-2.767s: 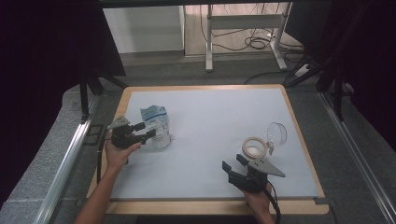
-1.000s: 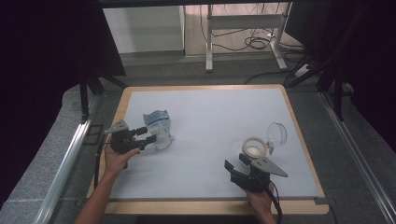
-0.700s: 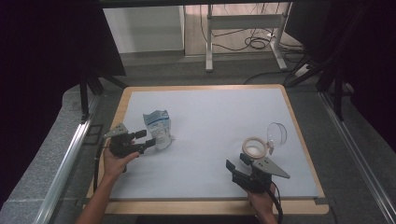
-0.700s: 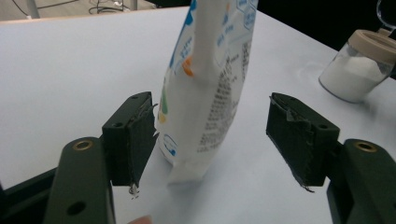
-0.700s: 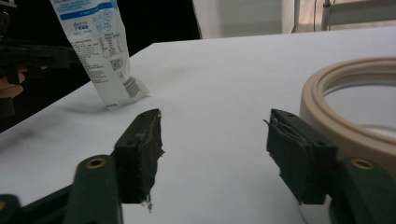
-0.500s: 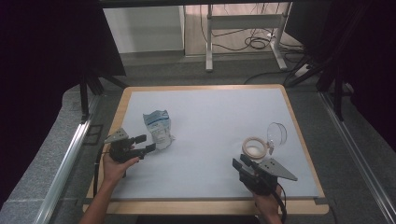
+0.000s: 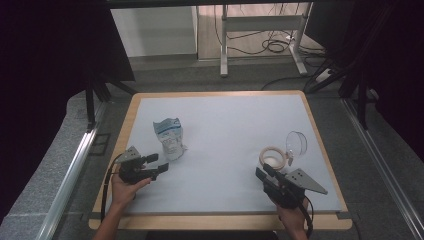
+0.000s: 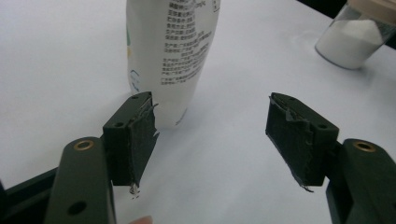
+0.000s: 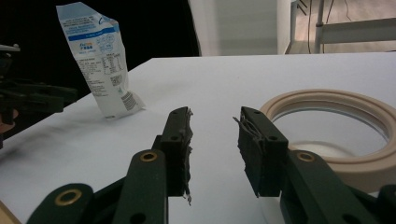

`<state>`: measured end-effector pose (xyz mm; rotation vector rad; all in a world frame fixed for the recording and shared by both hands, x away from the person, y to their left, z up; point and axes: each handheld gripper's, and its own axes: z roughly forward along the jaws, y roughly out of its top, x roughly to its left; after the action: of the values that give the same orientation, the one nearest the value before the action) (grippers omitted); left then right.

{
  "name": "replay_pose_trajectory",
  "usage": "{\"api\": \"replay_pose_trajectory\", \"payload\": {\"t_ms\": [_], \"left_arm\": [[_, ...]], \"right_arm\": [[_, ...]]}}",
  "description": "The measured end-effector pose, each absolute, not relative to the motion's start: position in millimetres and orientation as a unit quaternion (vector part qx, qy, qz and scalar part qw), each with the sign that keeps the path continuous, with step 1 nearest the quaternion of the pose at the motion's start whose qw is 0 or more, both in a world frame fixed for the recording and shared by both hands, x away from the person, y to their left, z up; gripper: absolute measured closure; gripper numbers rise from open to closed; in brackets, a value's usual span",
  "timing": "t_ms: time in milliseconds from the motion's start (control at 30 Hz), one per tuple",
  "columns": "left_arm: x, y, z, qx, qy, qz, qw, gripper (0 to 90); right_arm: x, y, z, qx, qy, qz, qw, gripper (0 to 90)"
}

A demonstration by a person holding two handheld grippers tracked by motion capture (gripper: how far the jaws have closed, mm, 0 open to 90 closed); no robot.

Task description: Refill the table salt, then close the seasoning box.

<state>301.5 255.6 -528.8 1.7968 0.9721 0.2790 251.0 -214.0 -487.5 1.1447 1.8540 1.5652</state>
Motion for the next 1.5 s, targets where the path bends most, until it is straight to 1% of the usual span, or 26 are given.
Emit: {"api": "replay_pose_trajectory", "payload": {"t_ms": [467, 533, 633, 733, 800, 1067, 1167, 1500], "left_arm": [[292, 244, -531, 0.756, 0.394, 0.113, 0.511, 33.3], [290, 242, -530, 0.756, 0.392, 0.113, 0.512, 33.2], [287, 239, -527, 0.756, 0.387, 0.113, 0.515, 33.2], [283, 234, -524, 0.759, 0.379, 0.113, 0.517, 33.3], [281, 229, -523, 0.762, 0.373, 0.11, 0.518, 33.4], [277, 213, -520, 0.773, 0.356, 0.108, 0.514, 33.6], [278, 209, -521, 0.775, 0.354, 0.103, 0.513, 33.7], [280, 207, -526, 0.778, 0.357, 0.099, 0.508, 33.6]], "right_arm": [[248, -227, -484, 0.425, 0.663, 0.569, 0.239, 63.0], [247, -231, -483, 0.426, 0.663, 0.567, 0.239, 66.8], [246, -239, -482, 0.427, 0.665, 0.563, 0.243, 77.3], [243, -251, -483, 0.43, 0.666, 0.552, 0.257, 86.0], [240, -259, -482, 0.437, 0.663, 0.546, 0.268, 89.5], [243, -294, -475, 0.473, 0.627, 0.541, 0.301, 90.0], [247, -300, -474, 0.481, 0.621, 0.535, 0.311, 90.0], [270, -309, -470, 0.495, 0.605, 0.536, 0.319, 90.0]]}}
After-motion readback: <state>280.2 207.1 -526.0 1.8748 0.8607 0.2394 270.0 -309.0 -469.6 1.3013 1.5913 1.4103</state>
